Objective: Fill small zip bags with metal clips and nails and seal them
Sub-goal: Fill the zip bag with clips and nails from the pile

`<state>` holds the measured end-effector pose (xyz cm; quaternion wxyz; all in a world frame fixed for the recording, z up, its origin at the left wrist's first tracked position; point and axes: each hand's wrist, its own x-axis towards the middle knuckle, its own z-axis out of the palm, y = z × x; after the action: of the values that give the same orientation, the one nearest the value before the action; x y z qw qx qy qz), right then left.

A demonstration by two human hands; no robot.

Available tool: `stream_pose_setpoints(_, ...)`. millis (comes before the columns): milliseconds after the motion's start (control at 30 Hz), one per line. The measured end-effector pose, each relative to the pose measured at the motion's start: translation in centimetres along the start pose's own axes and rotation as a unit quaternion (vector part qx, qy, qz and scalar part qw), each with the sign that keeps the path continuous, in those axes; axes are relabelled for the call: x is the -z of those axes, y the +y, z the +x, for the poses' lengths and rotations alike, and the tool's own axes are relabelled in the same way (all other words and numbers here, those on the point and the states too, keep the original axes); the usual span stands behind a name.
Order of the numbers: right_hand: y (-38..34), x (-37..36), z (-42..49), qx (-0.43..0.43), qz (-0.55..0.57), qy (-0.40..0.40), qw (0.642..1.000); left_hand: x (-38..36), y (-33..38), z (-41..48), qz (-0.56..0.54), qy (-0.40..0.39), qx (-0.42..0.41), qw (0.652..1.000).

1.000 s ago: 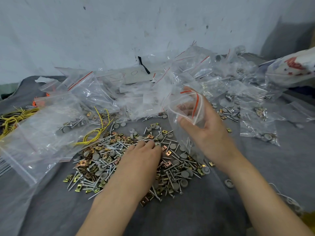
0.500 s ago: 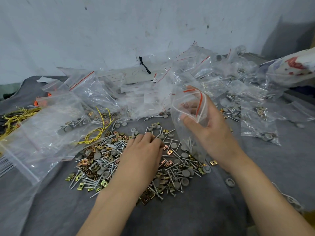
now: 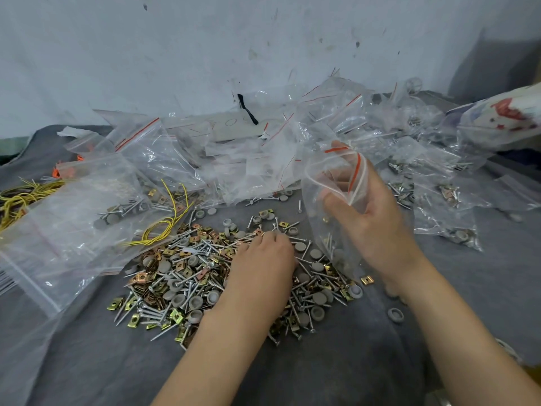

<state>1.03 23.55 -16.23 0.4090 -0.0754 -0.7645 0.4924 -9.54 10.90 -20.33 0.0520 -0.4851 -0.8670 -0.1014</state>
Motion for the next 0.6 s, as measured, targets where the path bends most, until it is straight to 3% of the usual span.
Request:
stream_pose_setpoints(200,-0.5,1.3,0.1,0.012,0.004,0.032,0.999,1.2,-0.3,0.0,-0.084,0.01,-0.01,0.996)
stream_pose_setpoints(267,-0.4,1.9,0.0,0.011,-0.008,0.043,0.999,2.1,-0.7,0.4,-0.16,0.043,0.012,0.986)
stream_pose_setpoints(367,-0.3,2.4,-0.3,0.012,-0.034,0.044,0.998,4.7,-0.4,1.2,-0.312,0.14,0.022,0.939)
stream_pose_setpoints(467,0.0,2.2,-0.6,0.024,-0.071,0.017,0.997,7.8,1.2,1.7,-0.439,0.204,-0.02,0.875)
stream_pose_setpoints(600,0.4,2.1,-0.8,0.018,-0.072,0.01,0.997,9.9,4.0,2.1,-0.459,0.203,-0.077,0.862)
